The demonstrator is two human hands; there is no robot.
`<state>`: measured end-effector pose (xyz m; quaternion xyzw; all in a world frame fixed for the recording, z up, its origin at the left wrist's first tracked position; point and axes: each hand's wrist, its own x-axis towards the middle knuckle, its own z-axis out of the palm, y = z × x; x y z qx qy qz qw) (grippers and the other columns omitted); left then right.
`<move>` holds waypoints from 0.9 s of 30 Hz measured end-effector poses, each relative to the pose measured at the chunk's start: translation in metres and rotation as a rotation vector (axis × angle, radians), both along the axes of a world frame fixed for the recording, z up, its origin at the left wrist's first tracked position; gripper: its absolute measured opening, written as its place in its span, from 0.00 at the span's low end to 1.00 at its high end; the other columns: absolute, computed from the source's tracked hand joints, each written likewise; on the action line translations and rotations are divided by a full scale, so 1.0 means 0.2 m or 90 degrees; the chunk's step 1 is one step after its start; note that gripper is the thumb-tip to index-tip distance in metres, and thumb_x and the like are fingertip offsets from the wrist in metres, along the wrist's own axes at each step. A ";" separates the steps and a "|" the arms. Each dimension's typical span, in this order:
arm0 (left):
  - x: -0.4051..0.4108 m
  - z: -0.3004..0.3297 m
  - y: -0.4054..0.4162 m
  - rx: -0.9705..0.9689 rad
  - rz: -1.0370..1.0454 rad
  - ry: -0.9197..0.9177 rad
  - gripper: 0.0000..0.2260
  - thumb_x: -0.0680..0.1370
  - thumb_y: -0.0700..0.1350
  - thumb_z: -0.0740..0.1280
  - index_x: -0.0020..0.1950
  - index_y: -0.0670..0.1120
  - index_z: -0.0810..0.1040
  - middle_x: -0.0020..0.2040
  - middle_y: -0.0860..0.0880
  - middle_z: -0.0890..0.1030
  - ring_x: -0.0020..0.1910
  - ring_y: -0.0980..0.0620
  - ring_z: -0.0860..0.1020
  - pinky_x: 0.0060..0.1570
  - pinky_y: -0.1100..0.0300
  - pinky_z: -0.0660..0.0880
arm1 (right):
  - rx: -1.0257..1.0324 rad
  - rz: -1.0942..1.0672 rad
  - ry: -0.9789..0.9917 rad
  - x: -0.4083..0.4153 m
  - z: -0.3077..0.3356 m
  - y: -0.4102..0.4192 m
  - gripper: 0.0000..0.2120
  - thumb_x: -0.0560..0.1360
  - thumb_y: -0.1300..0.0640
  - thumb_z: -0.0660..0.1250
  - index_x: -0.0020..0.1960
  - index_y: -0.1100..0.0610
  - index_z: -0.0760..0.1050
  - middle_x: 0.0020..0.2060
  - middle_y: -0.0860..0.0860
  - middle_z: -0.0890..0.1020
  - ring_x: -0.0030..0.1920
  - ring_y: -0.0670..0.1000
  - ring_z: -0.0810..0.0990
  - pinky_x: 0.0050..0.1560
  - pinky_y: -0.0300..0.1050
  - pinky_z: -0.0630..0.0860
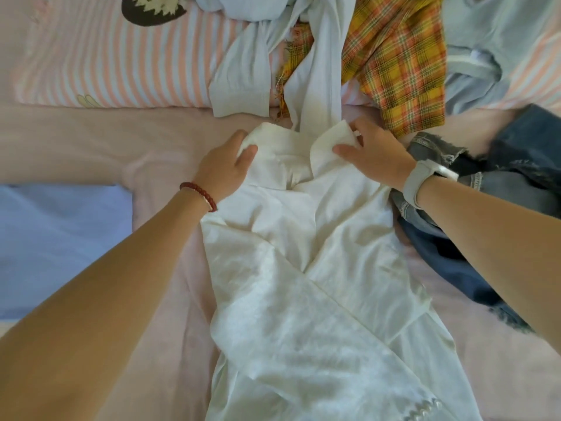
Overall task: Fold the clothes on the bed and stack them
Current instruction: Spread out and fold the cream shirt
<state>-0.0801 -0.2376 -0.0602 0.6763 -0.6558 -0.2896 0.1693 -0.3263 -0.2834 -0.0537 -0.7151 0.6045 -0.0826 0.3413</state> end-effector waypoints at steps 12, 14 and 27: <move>-0.16 -0.02 1.12 -0.080 -0.291 -0.073 0.13 0.72 0.42 0.57 0.56 0.42 0.71 0.58 0.44 0.79 0.45 0.44 0.80 0.36 0.57 0.79 | -0.281 0.422 0.074 -0.36 0.04 0.95 0.14 0.68 0.52 0.62 0.52 0.56 0.70 0.30 0.52 0.80 0.26 0.55 0.78 0.27 0.42 0.73; -0.19 -0.04 1.31 -0.031 -0.340 -0.060 0.12 0.71 0.41 0.56 0.53 0.42 0.72 0.61 0.45 0.78 0.47 0.44 0.80 0.36 0.56 0.79 | -0.249 0.451 0.061 -0.42 0.02 1.13 0.23 0.62 0.56 0.74 0.52 0.56 0.68 0.31 0.52 0.79 0.26 0.55 0.77 0.26 0.41 0.73; -0.25 -0.03 1.52 -0.003 -0.364 -0.166 0.12 0.75 0.46 0.56 0.44 0.46 0.80 0.51 0.48 0.81 0.51 0.47 0.78 0.49 0.49 0.75 | -0.189 0.508 0.164 -0.53 -0.07 1.53 0.05 0.68 0.57 0.62 0.38 0.58 0.76 0.35 0.53 0.78 0.34 0.54 0.77 0.33 0.45 0.74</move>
